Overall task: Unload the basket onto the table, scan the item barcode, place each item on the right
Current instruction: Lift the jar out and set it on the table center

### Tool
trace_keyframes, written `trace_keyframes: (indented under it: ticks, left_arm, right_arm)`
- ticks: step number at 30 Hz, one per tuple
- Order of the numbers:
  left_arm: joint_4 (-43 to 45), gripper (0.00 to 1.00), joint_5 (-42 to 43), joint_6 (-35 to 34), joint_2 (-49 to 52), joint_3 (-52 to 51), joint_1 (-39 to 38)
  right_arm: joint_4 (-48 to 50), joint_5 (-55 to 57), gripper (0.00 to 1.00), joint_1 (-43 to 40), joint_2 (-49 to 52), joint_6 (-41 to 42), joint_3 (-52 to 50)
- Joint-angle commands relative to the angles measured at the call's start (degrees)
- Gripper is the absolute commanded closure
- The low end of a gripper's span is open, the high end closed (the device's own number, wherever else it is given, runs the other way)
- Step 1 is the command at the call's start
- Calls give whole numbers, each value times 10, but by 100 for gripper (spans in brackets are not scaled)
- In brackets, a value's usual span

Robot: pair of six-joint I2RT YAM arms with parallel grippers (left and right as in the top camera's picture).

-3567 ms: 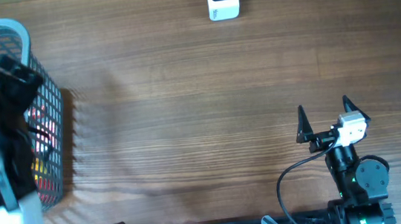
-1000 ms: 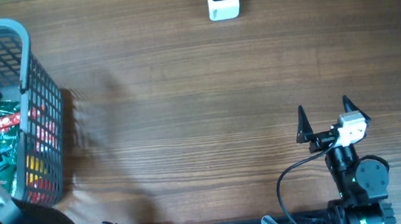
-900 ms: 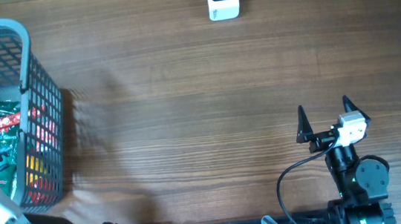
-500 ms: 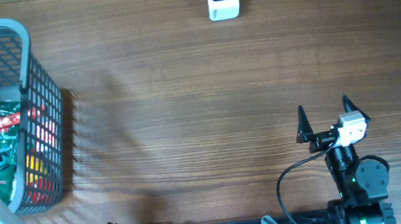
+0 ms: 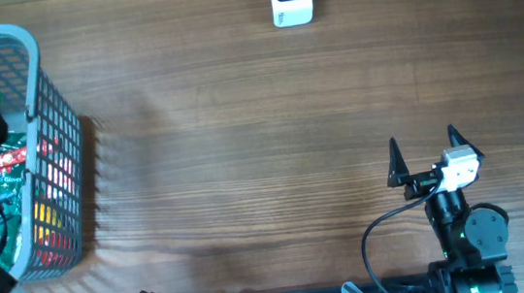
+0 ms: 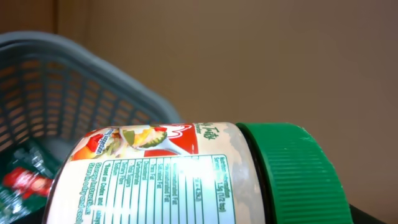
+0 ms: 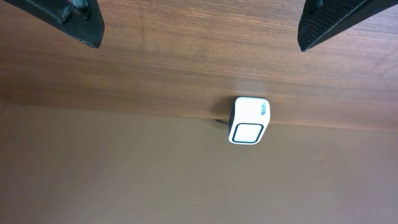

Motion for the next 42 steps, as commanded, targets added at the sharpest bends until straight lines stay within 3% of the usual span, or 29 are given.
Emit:
trace_keyframes:
  ticks: [1,6,13,20,22,24,26,27,28,29,31,34,42]
  left_arm:
    - [17,34,53,-14,-32,2,-2]
    - [23,34,95,-14,-63,2,-2]
    - [38,34,223,-14,-71,2,-11]
    - [40,34,228,-12,-70,2,-95]
    - [35,34,201,0,-69,2,-123]
    - [11,32,91,0,-70,2,-130]
    - [-1,17,-22,-3,-68,2,-129]
    - [4,14,-60,-14,-68,2,-129]
    - [13,18,-61,-14,-67,2,-129]
    - [26,28,-40,-19,-65,2,-129]
    - [39,36,33,-21,-57,2,-129]
    - [14,37,106,-31,-36,2,-137]
    - [-51,35,108,-29,35,2,-256]
  right_arm:
    - [1,1,0,3,-3,-7,-1]
    - [1,1,0,3,-3,-7,-1]
    - [1,1,0,3,-3,-7,-1]
    - [1,1,0,3,-3,-7,-1]
    - [1,1,0,3,-3,-7,-1]
    - [1,1,0,3,-3,-7,-1]
    - [1,1,0,3,-3,-7,-1]
    - [1,1,0,3,-3,-7,-1]
    - [1,1,0,3,-3,-7,-1]
    - [1,1,0,3,-3,-7,-1]
    - [1,1,0,3,-3,-7,-1]
    - [1,1,0,3,-3,-7,-1]
    - [1,1,0,3,-3,-7,-1]
